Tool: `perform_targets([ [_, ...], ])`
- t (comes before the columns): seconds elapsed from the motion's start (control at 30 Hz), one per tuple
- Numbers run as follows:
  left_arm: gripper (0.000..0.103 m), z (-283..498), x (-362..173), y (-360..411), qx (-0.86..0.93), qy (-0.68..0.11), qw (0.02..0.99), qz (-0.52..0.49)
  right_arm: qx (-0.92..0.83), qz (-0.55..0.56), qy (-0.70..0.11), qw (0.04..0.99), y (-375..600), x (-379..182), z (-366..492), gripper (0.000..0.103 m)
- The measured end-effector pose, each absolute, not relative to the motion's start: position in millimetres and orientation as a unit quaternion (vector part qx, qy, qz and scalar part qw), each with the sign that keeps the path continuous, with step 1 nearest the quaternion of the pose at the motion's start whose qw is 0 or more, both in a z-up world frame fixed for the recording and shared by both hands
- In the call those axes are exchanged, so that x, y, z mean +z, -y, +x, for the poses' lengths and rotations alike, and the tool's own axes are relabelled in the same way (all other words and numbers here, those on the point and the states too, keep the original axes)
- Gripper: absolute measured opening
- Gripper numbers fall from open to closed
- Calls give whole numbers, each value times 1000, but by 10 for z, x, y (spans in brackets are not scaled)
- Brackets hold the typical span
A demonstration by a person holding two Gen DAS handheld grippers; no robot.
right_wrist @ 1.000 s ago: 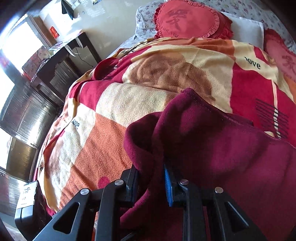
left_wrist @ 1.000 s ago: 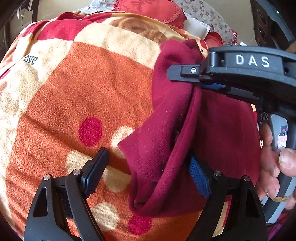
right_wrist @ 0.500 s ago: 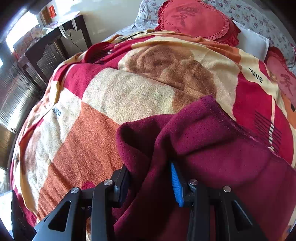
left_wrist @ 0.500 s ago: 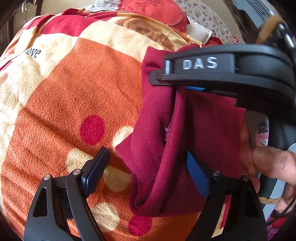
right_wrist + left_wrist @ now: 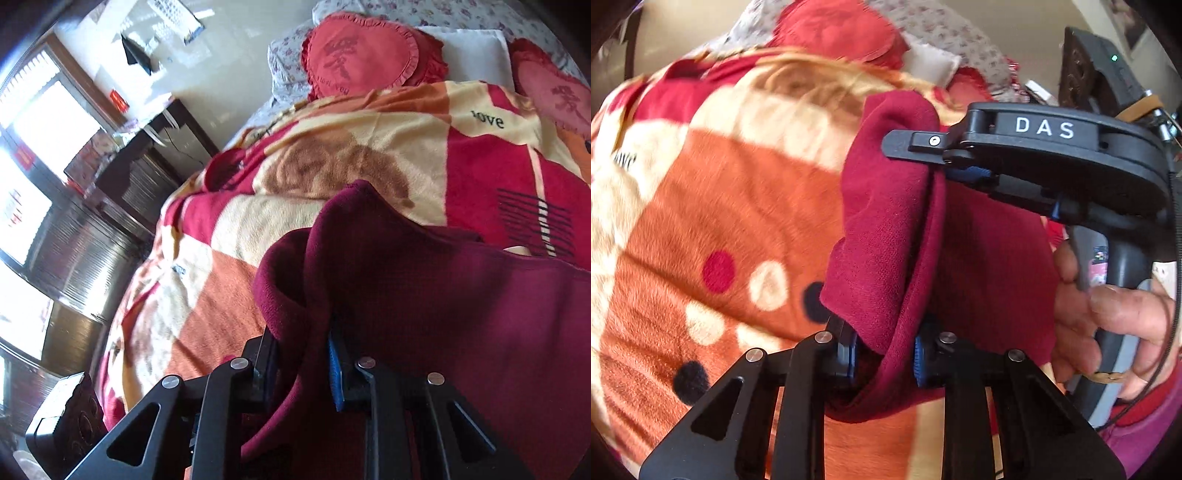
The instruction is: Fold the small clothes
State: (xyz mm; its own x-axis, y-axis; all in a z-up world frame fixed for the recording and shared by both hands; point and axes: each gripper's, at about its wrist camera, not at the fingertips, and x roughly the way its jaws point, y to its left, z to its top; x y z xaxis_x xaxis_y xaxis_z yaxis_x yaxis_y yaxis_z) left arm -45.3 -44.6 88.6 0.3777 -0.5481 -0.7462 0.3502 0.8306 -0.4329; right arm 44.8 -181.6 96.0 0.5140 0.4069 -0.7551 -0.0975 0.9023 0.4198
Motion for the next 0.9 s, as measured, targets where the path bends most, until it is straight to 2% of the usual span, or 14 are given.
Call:
perform_targets([
  [0.27,20,-585,1297,937,-326,-460,823,-73,148,209,-409,876,2337,1425,78,21],
  [0.47,20,-640,1415,1449,-359,-458,812,-39,127,236,-390,881,2884,1537,-184,21],
  [0.9,20,-963,1133,2625,-403,-471,783,55,52,301,-372,877,4101,1281,-888,21],
])
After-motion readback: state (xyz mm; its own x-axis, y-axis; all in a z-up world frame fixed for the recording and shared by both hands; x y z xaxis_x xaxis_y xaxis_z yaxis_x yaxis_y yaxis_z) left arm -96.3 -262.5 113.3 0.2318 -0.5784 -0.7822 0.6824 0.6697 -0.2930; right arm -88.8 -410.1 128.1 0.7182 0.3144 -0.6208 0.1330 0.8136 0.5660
